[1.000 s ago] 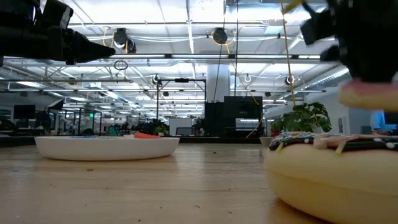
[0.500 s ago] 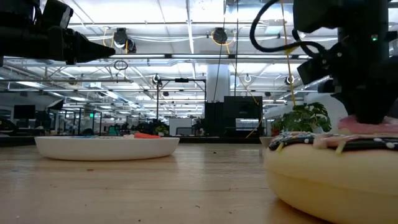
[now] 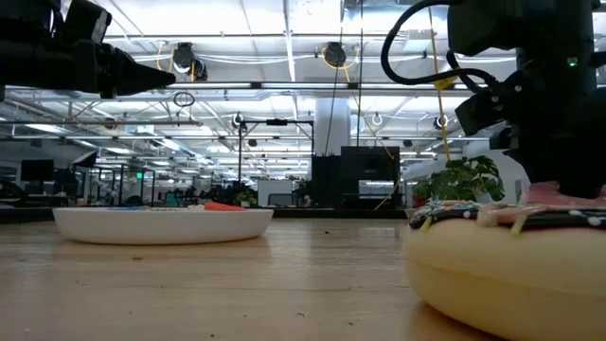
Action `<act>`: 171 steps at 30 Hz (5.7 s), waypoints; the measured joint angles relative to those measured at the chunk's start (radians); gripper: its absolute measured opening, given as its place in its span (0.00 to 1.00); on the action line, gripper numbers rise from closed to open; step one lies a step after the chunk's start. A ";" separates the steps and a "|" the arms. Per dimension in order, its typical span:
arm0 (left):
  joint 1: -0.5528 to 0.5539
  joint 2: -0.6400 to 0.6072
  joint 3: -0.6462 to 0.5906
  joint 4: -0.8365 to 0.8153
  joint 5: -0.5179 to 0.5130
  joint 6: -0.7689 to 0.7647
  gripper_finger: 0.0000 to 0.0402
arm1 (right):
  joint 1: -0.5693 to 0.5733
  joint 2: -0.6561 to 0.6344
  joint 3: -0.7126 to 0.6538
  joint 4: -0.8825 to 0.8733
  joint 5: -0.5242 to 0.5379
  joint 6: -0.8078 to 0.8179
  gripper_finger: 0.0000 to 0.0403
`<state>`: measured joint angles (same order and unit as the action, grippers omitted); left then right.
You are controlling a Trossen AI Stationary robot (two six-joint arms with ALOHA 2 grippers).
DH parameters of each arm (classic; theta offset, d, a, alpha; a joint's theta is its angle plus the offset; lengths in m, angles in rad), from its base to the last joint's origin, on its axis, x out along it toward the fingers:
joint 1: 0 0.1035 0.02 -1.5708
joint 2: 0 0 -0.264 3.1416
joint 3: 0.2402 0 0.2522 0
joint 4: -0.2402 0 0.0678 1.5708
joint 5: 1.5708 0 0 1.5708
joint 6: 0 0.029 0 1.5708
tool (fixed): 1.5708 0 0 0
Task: Pick & Place donuts
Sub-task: Put the large pink donut on the gray plate, then put the large black donut on the gray plate
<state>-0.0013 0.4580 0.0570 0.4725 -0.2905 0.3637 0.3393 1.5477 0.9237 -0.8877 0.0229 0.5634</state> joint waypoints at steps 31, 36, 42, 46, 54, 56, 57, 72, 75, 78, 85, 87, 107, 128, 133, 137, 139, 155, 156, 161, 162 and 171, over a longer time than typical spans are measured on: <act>0.000 0.000 0.000 -0.001 -0.003 0.000 0.10 | 0.015 -0.053 0.001 -0.105 0.032 0.067 0.72; 0.000 0.000 0.000 -0.001 -0.009 0.000 0.10 | 0.024 -0.068 0.009 -0.066 0.026 0.054 0.74; 0.000 0.000 0.000 -0.001 -0.009 0.000 0.10 | 0.023 -0.066 0.013 -0.128 0.005 0.079 0.74; 0.000 0.000 0.000 -0.004 -0.009 0.000 0.10 | 0.036 -0.073 0.051 -0.129 0.054 0.087 0.74; 0.000 0.000 0.000 -0.007 -0.009 0.000 0.10 | 0.046 -0.081 0.087 -0.165 0.111 0.078 0.72; 0.000 0.000 0.000 -0.006 -0.009 0.000 0.10 | 0.048 -0.079 0.100 -0.206 0.106 0.090 0.71; 0.000 0.000 0.000 -0.006 -0.009 0.000 0.10 | 0.048 -0.079 0.114 -0.223 0.106 0.096 0.70; 0.000 0.000 0.000 -0.005 -0.009 0.001 0.10 | 0.161 0.154 0.519 0.054 0.130 0.032 0.49; 0.000 0.000 0.000 -0.005 -0.009 0.001 0.10 | 0.194 0.288 0.678 -0.023 0.130 -0.055 0.43; 0.000 0.000 0.000 -0.005 -0.009 0.000 0.10 | 0.206 0.386 0.799 -0.093 0.077 -0.100 0.38; 0.000 0.000 0.000 -0.015 -0.008 -0.005 0.10 | 0.204 0.435 0.826 0.062 -0.129 -0.124 0.30; 0.000 0.000 0.000 -0.025 -0.008 -0.003 0.10 | 0.204 0.434 0.825 0.081 -0.129 -0.115 0.28; 0.000 0.000 0.000 -0.029 -0.008 0.000 0.10 | 0.260 0.435 0.818 0.166 -0.014 -0.164 0.34; 0.000 0.000 0.000 -0.034 -0.008 0.000 0.10 | 0.257 0.435 0.628 0.328 0.077 -0.299 0.61; 0.000 0.000 0.000 -0.034 -0.008 0.000 0.10 | 0.258 0.437 0.623 0.334 0.086 -0.314 0.67; 0.000 0.000 0.000 -0.034 -0.008 0.000 0.10 | 0.253 0.474 0.623 0.350 0.085 -0.319 0.67; 0.000 0.000 0.000 -0.034 -0.008 0.000 0.10 | 0.249 0.506 0.623 0.350 0.079 -0.322 0.67; 0.000 0.000 0.000 -0.033 -0.008 0.000 0.10 | 0.230 0.588 0.626 0.312 -0.001 -0.316 0.62; 0.000 0.000 0.000 -0.033 -0.008 0.000 0.10 | 0.228 0.593 0.627 0.320 -0.015 -0.318 0.61; 0.000 0.000 0.000 -0.030 -0.007 -0.001 0.10 | 0.217 0.599 0.628 0.306 -0.040 -0.276 0.48; 0.000 0.000 0.000 -0.029 -0.007 -0.001 0.10 | 0.214 0.594 0.627 0.304 -0.049 -0.264 0.44; 0.000 0.000 0.000 -0.028 -0.006 -0.001 0.10 | 0.164 0.456 0.618 0.123 -0.050 -0.183 0.03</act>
<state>-0.0010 0.4580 0.0574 0.4442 -0.2970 0.3630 0.5032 2.0041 1.5420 -0.7650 -0.0275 0.3809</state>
